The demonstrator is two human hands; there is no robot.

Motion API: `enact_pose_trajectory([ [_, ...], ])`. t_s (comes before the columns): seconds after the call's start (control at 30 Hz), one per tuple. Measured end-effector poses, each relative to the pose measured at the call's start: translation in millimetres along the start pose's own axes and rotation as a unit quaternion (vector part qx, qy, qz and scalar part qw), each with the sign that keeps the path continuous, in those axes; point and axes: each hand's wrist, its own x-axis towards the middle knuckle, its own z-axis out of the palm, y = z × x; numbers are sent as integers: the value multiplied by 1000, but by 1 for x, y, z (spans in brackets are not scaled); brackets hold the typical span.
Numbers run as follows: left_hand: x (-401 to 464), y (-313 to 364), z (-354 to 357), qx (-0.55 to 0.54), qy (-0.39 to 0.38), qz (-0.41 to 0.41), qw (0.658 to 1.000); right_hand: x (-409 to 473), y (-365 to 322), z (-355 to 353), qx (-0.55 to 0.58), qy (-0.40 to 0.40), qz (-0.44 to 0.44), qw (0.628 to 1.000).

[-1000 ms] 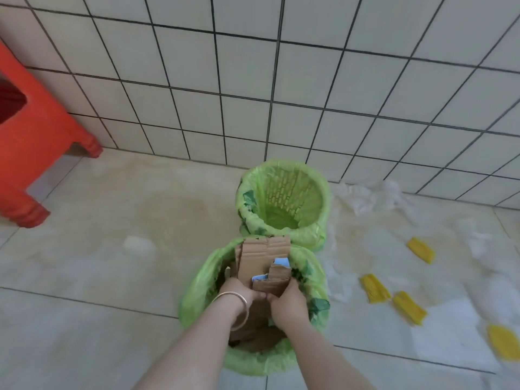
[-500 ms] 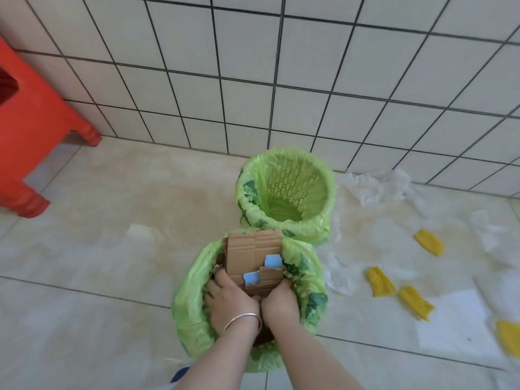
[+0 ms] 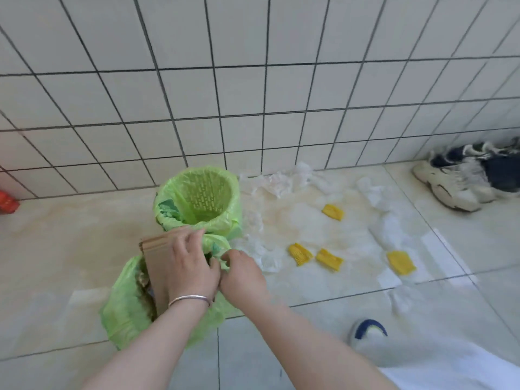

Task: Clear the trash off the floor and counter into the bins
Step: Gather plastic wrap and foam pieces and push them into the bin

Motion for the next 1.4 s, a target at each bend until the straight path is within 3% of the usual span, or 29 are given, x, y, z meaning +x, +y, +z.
enact_pose_trajectory([
  [0.13,-2,71,20,-30,-152,110,982,-17,44,-55,28,58,34,997],
  [0.27,-12,135,59,2,-239,169,956,-26,99,-97,148,131,160,967],
  [0.4,-25,173,99,6,-313,147,938,-33,144,-115,243,161,249,923],
  [0.67,-47,198,175,-66,-467,102,876,-37,229,-120,233,169,347,893],
  [0.93,-41,205,240,-47,-499,71,862,-16,293,-109,205,126,420,875],
  [1.07,-45,224,279,-61,-523,71,847,2,307,-112,143,76,394,905],
  [1.27,-56,257,324,-82,-521,61,847,15,361,-155,-72,-7,341,937],
  [1.4,-72,259,342,-59,-544,87,833,5,398,-150,-76,-27,329,941],
])
